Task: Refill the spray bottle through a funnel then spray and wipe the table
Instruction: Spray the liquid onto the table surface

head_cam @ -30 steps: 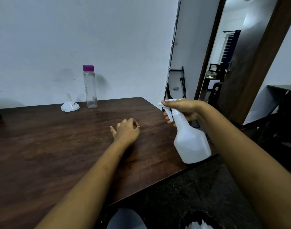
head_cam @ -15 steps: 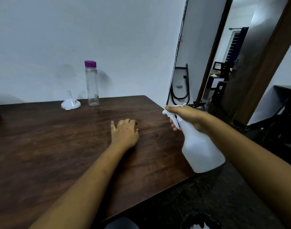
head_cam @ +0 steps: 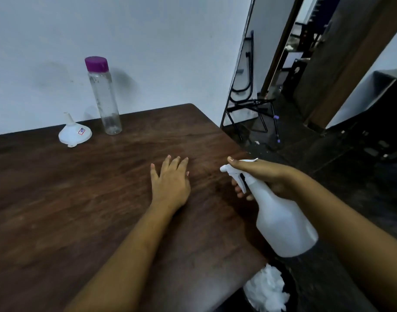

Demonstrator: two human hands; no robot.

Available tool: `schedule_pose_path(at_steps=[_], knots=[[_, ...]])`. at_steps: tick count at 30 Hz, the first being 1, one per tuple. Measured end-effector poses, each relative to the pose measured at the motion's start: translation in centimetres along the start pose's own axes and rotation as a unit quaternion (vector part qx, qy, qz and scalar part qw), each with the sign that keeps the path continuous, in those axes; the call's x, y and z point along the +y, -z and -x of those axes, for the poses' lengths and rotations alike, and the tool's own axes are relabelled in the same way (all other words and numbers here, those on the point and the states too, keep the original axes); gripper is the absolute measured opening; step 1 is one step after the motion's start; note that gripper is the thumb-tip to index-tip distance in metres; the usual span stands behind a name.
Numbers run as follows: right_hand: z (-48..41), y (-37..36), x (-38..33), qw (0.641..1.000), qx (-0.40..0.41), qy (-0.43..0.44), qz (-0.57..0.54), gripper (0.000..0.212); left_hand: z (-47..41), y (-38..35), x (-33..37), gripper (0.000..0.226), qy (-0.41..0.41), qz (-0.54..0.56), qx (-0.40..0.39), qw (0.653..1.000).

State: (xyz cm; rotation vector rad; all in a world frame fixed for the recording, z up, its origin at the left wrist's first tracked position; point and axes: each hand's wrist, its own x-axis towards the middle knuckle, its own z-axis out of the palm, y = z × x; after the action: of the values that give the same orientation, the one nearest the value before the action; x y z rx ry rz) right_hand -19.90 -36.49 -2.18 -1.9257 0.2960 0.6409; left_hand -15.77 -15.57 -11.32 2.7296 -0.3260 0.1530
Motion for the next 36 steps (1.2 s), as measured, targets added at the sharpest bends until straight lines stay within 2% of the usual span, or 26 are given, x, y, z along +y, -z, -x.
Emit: schedule_pose_path(at_steps=[2,6,10,15,19,25,27,31,36], knots=[[0.4,-0.2,-0.1,1.000,0.016,0.003,-0.024,0.049,0.9,0.5,0.9,0.048,0.014,0.011,-0.021,1.000],[1.2,-1.1,-0.6,0.994,0.108,-0.006,-0.005,0.043,2.3,2.9,2.2,0.050,0.021,0.022,-0.061,0.998],[2.1,-2.6,-0.9,0.994,0.103,-0.047,0.004,0.046,2.9,5.5,1.6,0.051,0.024,-0.003,-0.083,0.996],[3.3,-3.9,-1.4,0.980,0.143,-0.103,-0.091,0.048,3.4,7.0,0.6,0.051,0.019,-0.015,-0.141,0.990],[3.6,-5.2,-1.7,0.968,0.160,-0.086,-0.172,0.045,3.5,7.8,0.5,0.051,0.003,-0.011,-0.166,0.986],[3.5,-7.1,-1.8,0.967,0.220,-0.077,-0.108,0.038,3.8,8.2,1.1,0.051,-0.023,-0.010,-0.182,0.983],[3.9,-7.0,-1.7,0.962,0.230,-0.088,-0.116,0.035,3.6,8.3,1.2,0.051,-0.031,-0.007,-0.190,0.981],[4.5,-7.0,-1.5,0.965,0.185,-0.091,-0.165,0.039,3.3,8.6,1.4,0.050,-0.046,-0.007,-0.192,0.980],[3.5,-7.9,-1.7,0.957,0.242,-0.086,-0.137,0.037,3.2,8.8,1.7,0.050,-0.051,0.000,-0.200,0.978]])
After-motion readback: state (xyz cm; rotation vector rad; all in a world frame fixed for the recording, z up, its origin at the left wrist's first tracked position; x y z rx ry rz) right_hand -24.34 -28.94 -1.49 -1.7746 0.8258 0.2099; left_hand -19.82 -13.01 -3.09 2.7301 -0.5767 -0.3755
